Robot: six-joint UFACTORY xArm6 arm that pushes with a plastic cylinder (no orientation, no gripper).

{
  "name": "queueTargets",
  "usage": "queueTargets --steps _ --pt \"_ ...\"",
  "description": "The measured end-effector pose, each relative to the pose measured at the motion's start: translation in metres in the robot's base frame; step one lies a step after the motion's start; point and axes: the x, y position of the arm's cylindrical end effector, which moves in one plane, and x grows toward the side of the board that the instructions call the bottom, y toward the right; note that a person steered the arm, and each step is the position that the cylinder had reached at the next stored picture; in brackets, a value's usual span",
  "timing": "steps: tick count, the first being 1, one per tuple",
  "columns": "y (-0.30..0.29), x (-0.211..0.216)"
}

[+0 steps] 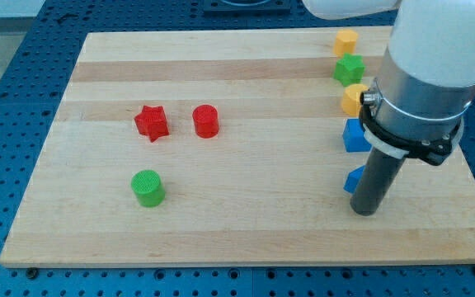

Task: Nudge the green star right a bit

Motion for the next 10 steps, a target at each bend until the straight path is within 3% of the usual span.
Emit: queueTargets --steps 1,2,3,4,6,10 --pt "-0.057 -0.02" --pt "-0.099 -0.08" --pt "-0.106 -0.15" --pt "-0.091 -0.21" --pt "-0.027 -0.29" --pt "0.02 -0.282"
